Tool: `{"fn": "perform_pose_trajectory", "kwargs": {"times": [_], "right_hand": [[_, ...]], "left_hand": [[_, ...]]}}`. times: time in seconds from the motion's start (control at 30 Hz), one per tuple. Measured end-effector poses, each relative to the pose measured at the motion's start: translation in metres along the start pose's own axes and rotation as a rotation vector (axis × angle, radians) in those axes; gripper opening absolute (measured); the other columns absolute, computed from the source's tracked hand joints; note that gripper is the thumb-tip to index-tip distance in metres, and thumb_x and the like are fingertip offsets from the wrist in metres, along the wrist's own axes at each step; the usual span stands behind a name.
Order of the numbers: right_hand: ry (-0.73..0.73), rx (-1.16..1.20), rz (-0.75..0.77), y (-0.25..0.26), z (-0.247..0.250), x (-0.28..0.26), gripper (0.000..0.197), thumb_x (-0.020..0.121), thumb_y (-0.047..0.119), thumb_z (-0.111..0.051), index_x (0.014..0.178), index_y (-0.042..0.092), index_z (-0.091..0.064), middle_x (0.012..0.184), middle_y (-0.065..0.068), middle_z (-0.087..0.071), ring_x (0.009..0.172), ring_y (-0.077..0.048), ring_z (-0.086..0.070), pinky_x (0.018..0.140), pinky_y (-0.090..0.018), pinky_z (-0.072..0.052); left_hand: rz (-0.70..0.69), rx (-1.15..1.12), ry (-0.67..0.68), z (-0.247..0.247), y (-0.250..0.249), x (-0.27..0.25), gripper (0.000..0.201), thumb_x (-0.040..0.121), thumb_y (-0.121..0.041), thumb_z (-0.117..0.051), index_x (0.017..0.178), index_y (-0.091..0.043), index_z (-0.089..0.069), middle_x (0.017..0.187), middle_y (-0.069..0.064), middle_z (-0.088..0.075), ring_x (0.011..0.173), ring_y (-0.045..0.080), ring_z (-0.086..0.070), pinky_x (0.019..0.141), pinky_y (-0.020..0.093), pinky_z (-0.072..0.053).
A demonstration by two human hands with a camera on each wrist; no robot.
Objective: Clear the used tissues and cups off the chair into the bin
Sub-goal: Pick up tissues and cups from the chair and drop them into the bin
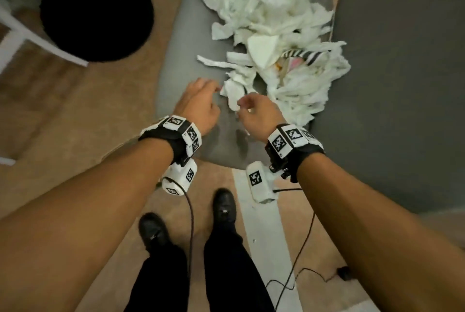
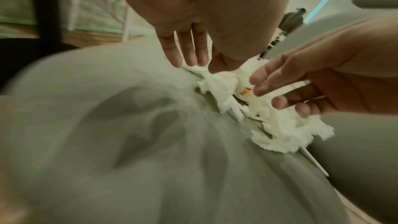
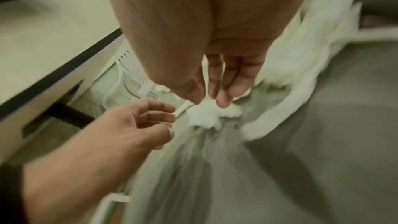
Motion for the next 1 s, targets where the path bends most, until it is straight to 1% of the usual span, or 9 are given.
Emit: {"fn": "perform_pose_trajectory", "kwargs": {"times": [0.17, 0.3, 0.37, 0.47, 0.63, 0.7, 0.8, 0.9, 1.0], "right_hand": [[0.013, -0.305, -0.012, -0.068, 0.036, 0.006, 0.042, 0.088, 0.025, -0.061, 0.13, 0.024, -0.056, 0.139, -0.007, -0.043, 0.12, -0.031, -0.055, 0.102, -0.04, -0.047], [0.013, -0.481, 0.062, -0.077, 0.025, 0.01, 0.084, 0.081, 0.014, -0.069, 0.15, 0.029, -0.024, 0.147, -0.01, -0.033, 0.124, -0.038, -0.049, 0.096, -0.046, -0.049], [0.016, -0.564, 0.082, -0.075, 0.018, 0.013, 0.09, 0.081, 0.013, -0.069, 0.152, 0.027, -0.016, 0.144, -0.014, -0.037, 0.119, -0.039, -0.05, 0.091, -0.047, -0.048], [0.057, -0.644, 0.145, -0.065, 0.006, 0.019, 0.068, 0.086, 0.012, -0.061, 0.146, 0.024, -0.032, 0.133, -0.014, -0.05, 0.114, -0.037, -0.053, 0.09, -0.045, -0.047], [0.074, -0.702, 0.385, -0.029, 0.0, 0.021, 0.028, 0.092, 0.011, -0.053, 0.118, 0.014, -0.061, 0.109, -0.013, -0.065, 0.104, -0.034, -0.06, 0.083, -0.038, -0.049], [0.074, -0.61, 0.435, -0.015, -0.001, 0.019, 0.02, 0.091, 0.016, -0.053, 0.107, 0.011, -0.064, 0.107, -0.013, -0.064, 0.102, -0.034, -0.057, 0.084, -0.039, -0.047], [0.052, -0.436, 0.469, 0.005, -0.002, 0.019, 0.023, 0.09, 0.029, -0.047, 0.101, 0.014, -0.062, 0.105, -0.012, -0.06, 0.098, -0.033, -0.054, 0.089, -0.043, -0.046], [0.04, -0.233, 0.443, 0.02, -0.005, 0.024, 0.021, 0.095, 0.023, -0.047, 0.103, 0.008, -0.057, 0.104, -0.007, -0.046, 0.089, -0.022, -0.046, 0.08, -0.028, -0.035], [-0.01, -0.174, 0.404, 0.032, -0.008, 0.032, 0.017, 0.098, 0.016, -0.044, 0.107, 0.004, -0.051, 0.101, -0.01, -0.047, 0.085, -0.023, -0.045, 0.074, -0.025, -0.029]], "left_hand": [[-0.05, 0.302, 0.297, -0.067, -0.037, 0.029, 0.08, 0.082, -0.029, -0.064, 0.15, -0.041, -0.025, 0.162, -0.002, -0.015, 0.139, 0.029, -0.024, 0.107, 0.047, -0.03], [-0.142, 0.354, 0.244, -0.073, -0.033, 0.039, 0.033, 0.086, -0.027, -0.064, 0.119, -0.03, -0.06, 0.136, -0.002, -0.05, 0.113, 0.028, -0.041, 0.091, 0.037, -0.038], [-0.131, 0.283, 0.221, -0.066, -0.029, 0.039, 0.023, 0.086, -0.015, -0.058, 0.109, -0.018, -0.058, 0.115, 0.004, -0.057, 0.1, 0.027, -0.042, 0.085, 0.039, -0.044], [-0.033, 0.121, 0.111, -0.044, -0.021, 0.037, 0.028, 0.086, -0.016, -0.058, 0.109, -0.011, -0.042, 0.096, 0.009, -0.054, 0.096, 0.031, -0.048, 0.077, 0.044, -0.047], [0.122, 0.224, 0.114, -0.029, -0.009, 0.049, 0.066, 0.082, -0.046, -0.058, 0.14, -0.026, -0.032, 0.101, 0.002, -0.059, 0.096, 0.027, -0.053, 0.078, 0.041, -0.05], [0.131, 0.299, 0.122, -0.028, -0.002, 0.054, 0.037, 0.087, -0.042, -0.051, 0.115, -0.02, -0.056, 0.104, 0.008, -0.062, 0.103, 0.032, -0.054, 0.076, 0.039, -0.047], [0.153, 0.242, 0.129, -0.027, 0.012, 0.047, 0.022, 0.087, -0.035, -0.048, 0.082, -0.017, -0.059, 0.098, 0.012, -0.054, 0.1, 0.031, -0.047, 0.074, 0.034, -0.039], [0.129, 0.181, 0.07, -0.019, 0.026, 0.035, 0.02, 0.082, -0.037, -0.046, 0.073, -0.022, -0.056, 0.095, 0.006, -0.051, 0.097, 0.026, -0.047, 0.079, 0.027, -0.035], [0.165, 0.147, 0.025, -0.008, 0.041, 0.025, 0.007, 0.084, -0.012, -0.062, 0.077, -0.013, -0.06, 0.089, 0.003, -0.05, 0.09, 0.029, -0.057, 0.07, 0.027, -0.037]]}}
Point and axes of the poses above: each hand's wrist, its own x-axis towards the middle knuckle, its own z-axis out of the back of the hand, y = z × x, the point moved 8 cm from there along x, towards the middle knuckle
